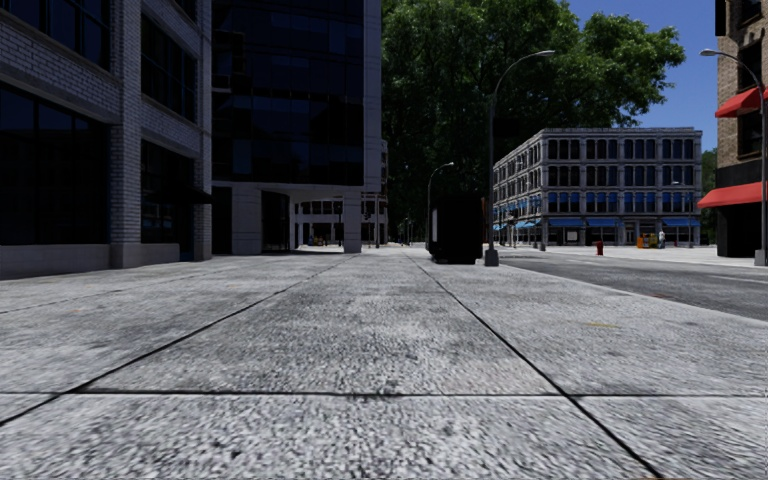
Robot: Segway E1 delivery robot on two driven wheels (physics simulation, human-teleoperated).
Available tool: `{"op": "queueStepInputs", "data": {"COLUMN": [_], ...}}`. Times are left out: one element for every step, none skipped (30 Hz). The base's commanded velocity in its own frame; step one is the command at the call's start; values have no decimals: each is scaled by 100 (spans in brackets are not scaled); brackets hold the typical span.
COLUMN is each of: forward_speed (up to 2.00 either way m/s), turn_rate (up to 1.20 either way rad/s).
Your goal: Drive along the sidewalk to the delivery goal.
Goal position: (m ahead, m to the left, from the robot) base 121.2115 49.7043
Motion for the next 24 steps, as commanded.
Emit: {"op": "queueStepInputs", "data": {"forward_speed": [200, 200, 200, 200, 200, 200, 200, 200, 200, 200, 200, 200, 200, 200, 200, 200, 200, 200, 200, 200, 200, 200, 200, 200], "turn_rate": [0, 0, 0, 0, 0, 0, 0, 0, 0, 0, 0, 0, 0, 0, 0, 0, 0, 0, 8, 13, 16, 16, 18, 19]}}
